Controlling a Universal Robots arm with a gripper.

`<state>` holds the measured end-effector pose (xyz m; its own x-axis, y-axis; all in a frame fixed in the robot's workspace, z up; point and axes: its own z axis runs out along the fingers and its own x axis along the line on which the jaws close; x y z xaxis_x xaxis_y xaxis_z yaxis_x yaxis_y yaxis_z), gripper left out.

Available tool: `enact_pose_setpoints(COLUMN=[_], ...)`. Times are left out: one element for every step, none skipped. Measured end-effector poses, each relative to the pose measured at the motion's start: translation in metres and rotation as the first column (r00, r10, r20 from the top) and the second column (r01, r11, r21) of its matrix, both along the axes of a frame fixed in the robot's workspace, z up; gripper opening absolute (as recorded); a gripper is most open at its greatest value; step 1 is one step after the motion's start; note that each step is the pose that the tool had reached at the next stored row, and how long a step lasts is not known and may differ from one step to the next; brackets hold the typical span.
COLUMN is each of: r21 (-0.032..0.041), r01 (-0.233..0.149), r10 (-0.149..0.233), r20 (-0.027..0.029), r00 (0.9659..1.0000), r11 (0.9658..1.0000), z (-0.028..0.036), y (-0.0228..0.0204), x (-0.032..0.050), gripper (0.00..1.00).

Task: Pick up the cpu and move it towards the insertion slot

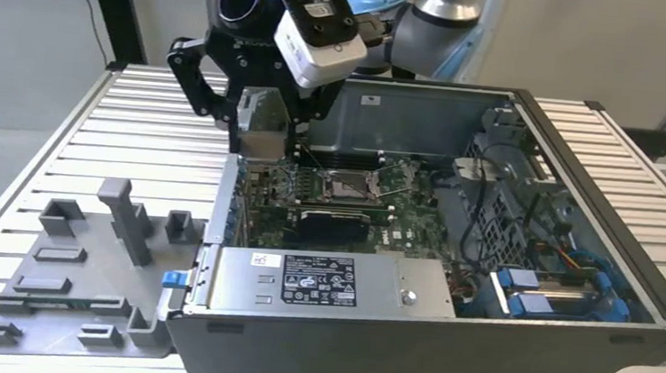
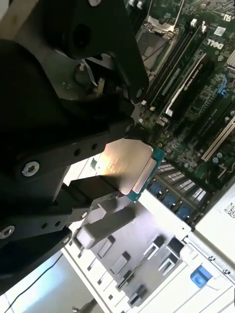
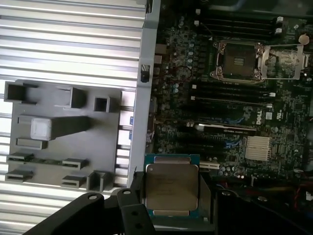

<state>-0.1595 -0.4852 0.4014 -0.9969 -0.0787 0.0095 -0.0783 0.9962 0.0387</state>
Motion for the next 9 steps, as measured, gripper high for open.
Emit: enact_pose_setpoints(r21=[0.0,0.0001,0.0,0.0,0.0001,0.0001,0.0001,0.0001,0.0001], r01=[0.0,0.0,0.0,0.0,0.0,0.0,0.0,0.0,0.0], r10=[0.0,0.0,0.0,0.0,0.0,0.0,0.0,0.0,0.0], r20=[0.0,0.0,0.0,0.0,0.0,0.0001,0.0,0.0001,0.0], r00=[1.0,1.0,1.0,1.0,1.0,1.0,1.0,1.0,1.0], r11=[1.0,1.0,1.0,1.0,1.0,1.0,1.0,1.0,1.0], z=[0.0,0.0,0.0,0.0,-0.0001,-0.0001,-0.0001,-0.0002,-0.0002], y=[0.0001,0.0002,0.0002,0.0003,0.0004,0.0005,0.0005,0.0006,0.0007], x=[0.0014,0.0029,0.0043,0.0056,0.007,0.0086,0.0102,0.0122,0.0142], gripper=[0.0,0.0,0.0,0.0,0.0,0.0,0.0,0.0,0.0])
